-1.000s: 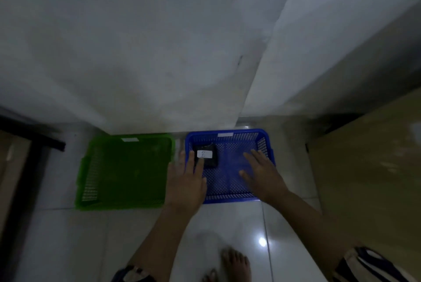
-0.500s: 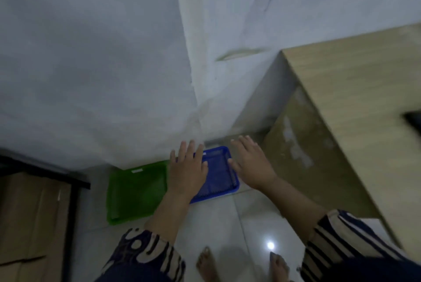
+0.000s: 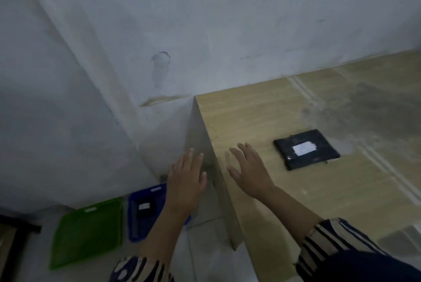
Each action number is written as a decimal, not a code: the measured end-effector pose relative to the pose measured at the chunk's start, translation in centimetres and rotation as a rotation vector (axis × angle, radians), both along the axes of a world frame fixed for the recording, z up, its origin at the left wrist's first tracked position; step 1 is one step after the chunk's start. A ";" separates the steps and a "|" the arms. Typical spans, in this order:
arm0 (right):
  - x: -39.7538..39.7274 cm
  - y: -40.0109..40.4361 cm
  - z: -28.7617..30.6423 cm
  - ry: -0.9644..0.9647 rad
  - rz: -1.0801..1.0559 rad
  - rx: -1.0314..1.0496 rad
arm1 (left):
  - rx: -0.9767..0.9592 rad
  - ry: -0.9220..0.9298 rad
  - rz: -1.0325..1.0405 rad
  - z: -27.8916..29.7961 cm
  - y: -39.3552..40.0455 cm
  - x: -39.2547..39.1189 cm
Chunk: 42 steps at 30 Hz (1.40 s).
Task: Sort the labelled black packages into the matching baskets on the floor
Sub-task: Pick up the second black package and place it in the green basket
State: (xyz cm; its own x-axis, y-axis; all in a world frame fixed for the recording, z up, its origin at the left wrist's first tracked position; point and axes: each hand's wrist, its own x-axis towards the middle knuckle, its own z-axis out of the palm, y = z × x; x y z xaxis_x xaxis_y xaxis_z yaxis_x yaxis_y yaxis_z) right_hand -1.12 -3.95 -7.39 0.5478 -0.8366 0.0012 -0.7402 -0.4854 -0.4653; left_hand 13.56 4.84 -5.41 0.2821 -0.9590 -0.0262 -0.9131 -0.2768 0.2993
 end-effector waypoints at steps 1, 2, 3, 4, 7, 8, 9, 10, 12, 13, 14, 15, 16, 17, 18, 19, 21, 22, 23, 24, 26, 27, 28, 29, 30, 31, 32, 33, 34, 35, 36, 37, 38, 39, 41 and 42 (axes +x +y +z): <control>-1.2 -0.6 0.1 0.007 -0.011 -0.007 | 0.004 0.024 -0.003 0.3 -0.5 -1.2; -2.3 -1.1 0.2 0.002 -0.025 -0.010 | -0.006 0.042 -0.013 0.7 -1.0 -2.4; -3.4 -1.6 0.3 -0.015 -0.049 -0.024 | -0.015 0.053 -0.028 1.0 -1.5 -3.4; -4.5 -2.0 0.5 -0.028 -0.071 -0.043 | -0.016 0.058 -0.047 1.1 -2.0 -4.4; -7.9 -3.5 0.8 -0.003 -0.154 -0.007 | 0.014 0.077 -0.111 0.4 -3.7 -6.8; -9.0 -4.0 0.7 -0.001 -0.186 -0.005 | 0.012 0.080 -0.127 0.1 -4.4 -7.6; -10.1 -4.6 0.7 -0.008 -0.210 -0.008 | 0.014 0.082 -0.141 0.0 -5.2 -8.3; -11.2 -5.2 0.7 -0.010 -0.224 -0.008 | 0.024 0.090 -0.150 -0.1 -5.8 -9.2; -13.3 -6.5 0.8 0.013 -0.241 0.027 | 0.051 0.134 -0.145 -0.1 -6.8 -11.0; -14.3 -7.2 0.9 0.024 -0.249 0.050 | 0.066 0.164 -0.132 -0.2 -7.3 -11.9; -15.3 -8.0 0.9 0.031 -0.260 0.066 | 0.086 0.182 -0.121 -0.3 -7.8 -12.7; -16.3 -8.9 0.8 0.035 -0.272 0.075 | 0.105 0.177 -0.113 -0.5 -8.5 -13.6; -17.3 -9.9 0.7 0.040 -0.275 0.078 | 0.117 0.162 -0.103 -0.8 -9.2 -14.3; -18.1 -11.1 0.5 0.051 -0.267 0.079 | 0.121 0.149 -0.089 -1.1 -10.0 -15.0; -18.9 -12.1 0.2 0.070 -0.251 0.086 | 0.123 0.149 -0.065 -1.4 -10.8 -15.8; -19.6 -13.2 -0.1 0.092 -0.232 0.102 | 0.123 0.159 -0.035 -1.7 -11.6 -16.6; -20.8 -15.0 -0.7 0.113 -0.189 0.138 | 0.111 0.209 0.036 -2.2 -13.4 -18.3; -21.4 -16.1 -1.2 0.112 -0.159 0.158 | 0.103 0.238 0.079 -2.6 -14.5 -19.5; -21.8 -16.8 -1.6 0.108 -0.133 0.173 | 0.094 0.275 0.118 -2.9 -15.3 -20.3; -21.9 -17.1 -1.7 0.101 -0.113 0.191 | 0.083 0.323 0.154 -3.1 -15.7 -20.8; -22.5 -18.1 -2.3 0.072 -0.066 0.271 | 0.067 0.418 0.253 -3.7 -16.9 -22.1; -22.7 -18.6 -2.5 0.040 -0.046 0.315 | 0.059 0.449 0.295 -4.0 -17.3 -22.6; -22.8 -19.0 -2.7 0.009 -0.029 0.350 | 0.052 0.468 0.334 -4.0 -17.6 -23.0; -22.8 -19.4 -2.8 -0.013 -0.019 0.377 | 0.049 0.484 0.369 -4.3 -17.8 -23.2; -22.7 -19.7 -2.8 -0.029 -0.014 0.398 | 0.048 0.503 0.404 -4.4 -18.0 -23.4; -22.7 -20.0 -2.8 -0.042 -0.017 0.415 | 0.050 0.521 0.437 -4.5 -18.2 -23.5; -22.6 -20.1 -2.7 -0.058 -0.022 0.430 | 0.059 0.536 0.465 -4.6 -18.4 -23.5; -22.7 -20.1 -2.7 -0.078 -0.029 0.442 | 0.065 0.550 0.489 -4.7 -18.6 -23.4; -22.7 -20.1 -2.7 -0.102 -0.036 0.449 | 0.063 0.567 0.512 -4.6 -18.7 -23.4; -22.7 -20.1 -2.6 -0.126 -0.041 0.452 | 0.051 0.579 0.530 -4.5 -18.8 -23.3; -22.8 -20.1 -2.5 -0.146 -0.039 0.452 | 0.030 0.580 0.542 -4.3 -18.8 -23.3; -22.8 -20.2 -2.4 -0.162 -0.030 0.450 | -0.003 0.571 0.544 -4.1 -18.8 -23.2; -22.8 -20.2 -2.3 -0.180 -0.021 0.450 | -0.044 0.559 0.542 -3.8 -18.7 -23.2; -22.8 -20.2 -2.1 -0.197 -0.014 0.451 | -0.088 0.550 0.536 -3.7 -18.6 -23.1; -22.8 -20.1 -1.7 -0.227 -0.010 0.453 | -0.164 0.544 0.523 -3.1 -18.5 -23.1; -22.8 -20.0 -1.5 -0.243 -0.010 0.454 | -0.195 0.539 0.514 -2.8 -18.4 -23.0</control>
